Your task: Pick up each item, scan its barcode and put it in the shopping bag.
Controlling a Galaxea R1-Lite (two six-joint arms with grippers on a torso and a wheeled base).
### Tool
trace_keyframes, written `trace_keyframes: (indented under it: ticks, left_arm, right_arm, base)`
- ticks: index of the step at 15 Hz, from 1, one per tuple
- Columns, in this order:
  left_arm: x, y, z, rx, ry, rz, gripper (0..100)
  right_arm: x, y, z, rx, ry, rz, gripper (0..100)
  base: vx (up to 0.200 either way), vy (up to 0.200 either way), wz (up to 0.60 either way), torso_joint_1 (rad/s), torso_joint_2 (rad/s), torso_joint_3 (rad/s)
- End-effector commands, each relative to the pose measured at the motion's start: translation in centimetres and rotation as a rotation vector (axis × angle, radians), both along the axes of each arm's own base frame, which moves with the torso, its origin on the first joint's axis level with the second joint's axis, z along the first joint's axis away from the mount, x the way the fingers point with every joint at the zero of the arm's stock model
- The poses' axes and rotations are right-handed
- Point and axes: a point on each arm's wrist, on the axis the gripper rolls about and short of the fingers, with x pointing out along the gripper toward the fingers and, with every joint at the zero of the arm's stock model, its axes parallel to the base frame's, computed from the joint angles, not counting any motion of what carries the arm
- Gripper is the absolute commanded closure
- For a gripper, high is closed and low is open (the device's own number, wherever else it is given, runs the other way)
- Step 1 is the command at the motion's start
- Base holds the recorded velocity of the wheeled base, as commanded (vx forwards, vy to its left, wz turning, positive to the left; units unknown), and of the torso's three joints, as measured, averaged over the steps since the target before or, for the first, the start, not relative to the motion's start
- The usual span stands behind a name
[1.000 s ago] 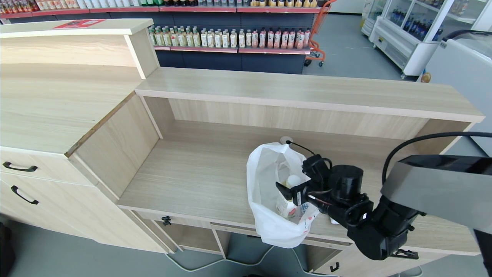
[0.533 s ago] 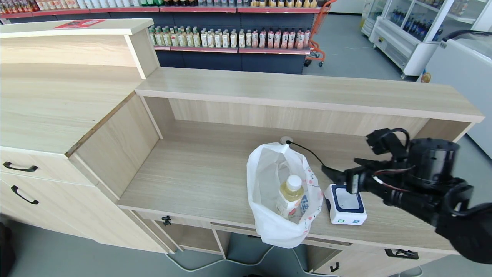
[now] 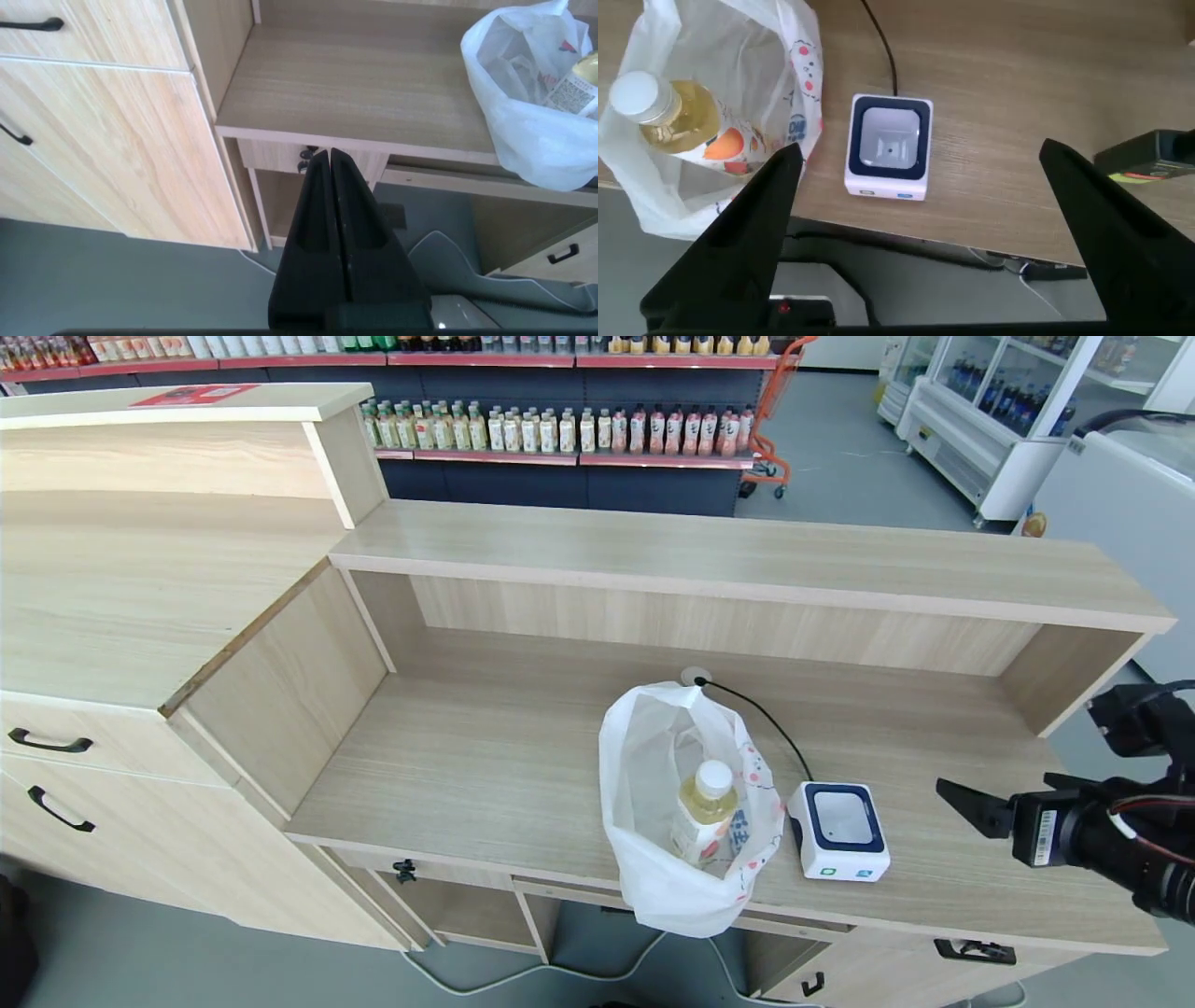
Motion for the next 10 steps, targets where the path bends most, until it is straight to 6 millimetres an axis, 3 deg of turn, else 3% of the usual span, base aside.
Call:
trace_keyframes:
  ticks: [1, 10]
  left_arm:
    - [0.01, 0.0, 0.0, 0.0, 0.0, 0.001, 100]
    - [-0.01, 0.0, 0.03, 0.001, -0.001, 0.001, 100]
  right_arm:
    - [-0.9, -0.41, 0.84, -0.003, -0.045, -0.036, 0]
    - [-1.32, -0.66, 0.27, -0.007, -0.025, -0.059, 0]
  base:
    - [0.0, -0.2, 0.0, 0.002, 0.0, 0.002]
    - [0.0, -0.2, 0.0, 0.001, 0.0, -0.001]
